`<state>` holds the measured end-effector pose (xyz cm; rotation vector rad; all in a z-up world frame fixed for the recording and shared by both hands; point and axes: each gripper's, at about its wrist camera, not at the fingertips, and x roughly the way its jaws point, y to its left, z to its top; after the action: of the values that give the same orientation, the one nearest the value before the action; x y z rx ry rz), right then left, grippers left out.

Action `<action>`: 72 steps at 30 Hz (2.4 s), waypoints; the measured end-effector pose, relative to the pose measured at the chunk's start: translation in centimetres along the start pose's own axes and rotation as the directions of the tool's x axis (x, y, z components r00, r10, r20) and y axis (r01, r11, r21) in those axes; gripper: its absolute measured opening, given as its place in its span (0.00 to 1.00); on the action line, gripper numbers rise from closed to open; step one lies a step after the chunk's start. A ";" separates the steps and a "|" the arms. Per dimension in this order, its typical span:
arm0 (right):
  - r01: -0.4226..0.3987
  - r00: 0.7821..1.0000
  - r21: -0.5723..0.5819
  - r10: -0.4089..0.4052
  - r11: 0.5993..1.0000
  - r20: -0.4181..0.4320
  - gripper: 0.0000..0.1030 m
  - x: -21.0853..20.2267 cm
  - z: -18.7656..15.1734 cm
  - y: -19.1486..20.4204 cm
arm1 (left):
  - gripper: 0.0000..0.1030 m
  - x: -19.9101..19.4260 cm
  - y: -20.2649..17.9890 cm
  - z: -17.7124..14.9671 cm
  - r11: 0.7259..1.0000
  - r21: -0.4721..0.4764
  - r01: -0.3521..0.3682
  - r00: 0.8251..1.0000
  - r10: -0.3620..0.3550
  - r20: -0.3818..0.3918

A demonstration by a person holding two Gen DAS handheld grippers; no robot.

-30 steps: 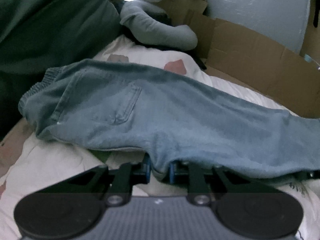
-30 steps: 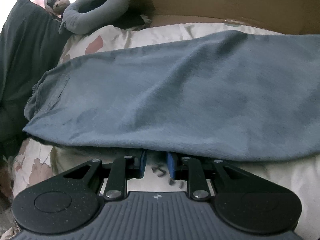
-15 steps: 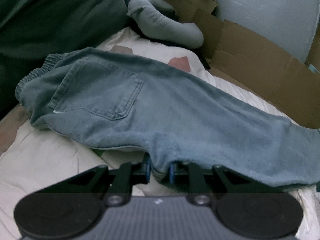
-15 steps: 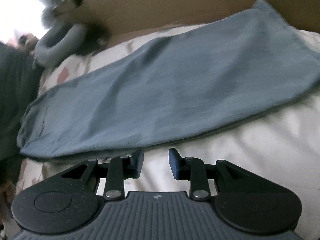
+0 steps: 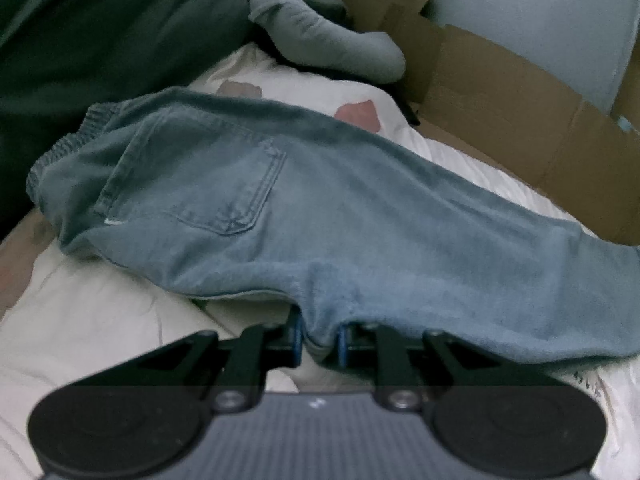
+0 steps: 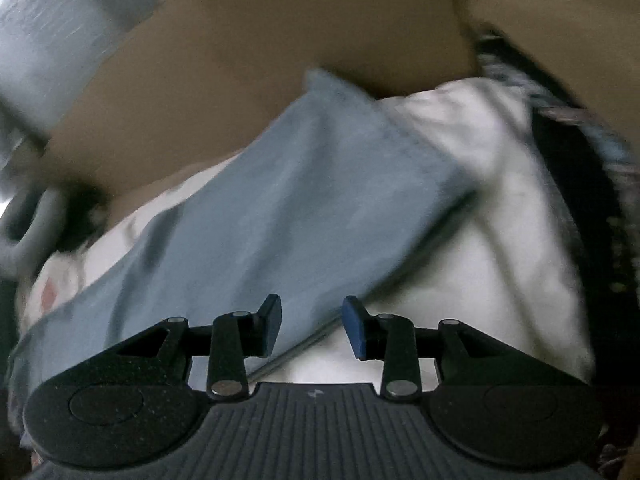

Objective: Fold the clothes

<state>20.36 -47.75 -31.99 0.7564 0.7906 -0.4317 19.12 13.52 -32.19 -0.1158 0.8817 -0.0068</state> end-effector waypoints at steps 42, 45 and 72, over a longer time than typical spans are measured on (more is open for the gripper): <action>-0.063 0.978 0.160 0.029 0.985 0.208 0.34 3.1 1.6 -7.3 | 0.15 3.3 -0.4 -1.7 0.998 0.032 -0.050 0.996 0.052 -0.074; -0.070 0.982 0.173 0.037 0.982 0.187 0.12 2.8 2.4 -7.1 | 0.15 3.0 -0.4 -1.7 0.998 0.024 -0.055 0.995 0.057 -0.080; 0.008 0.996 0.176 -0.023 0.984 0.086 0.04 -6.5 3.8 -3.1 | 0.12 -2.5 -0.1 3.0 0.994 0.100 -0.035 0.987 0.051 -0.153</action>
<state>16.16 -52.12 -26.63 0.8899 0.6821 -0.5503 19.91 13.85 -28.37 -0.0052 1.0381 -0.0186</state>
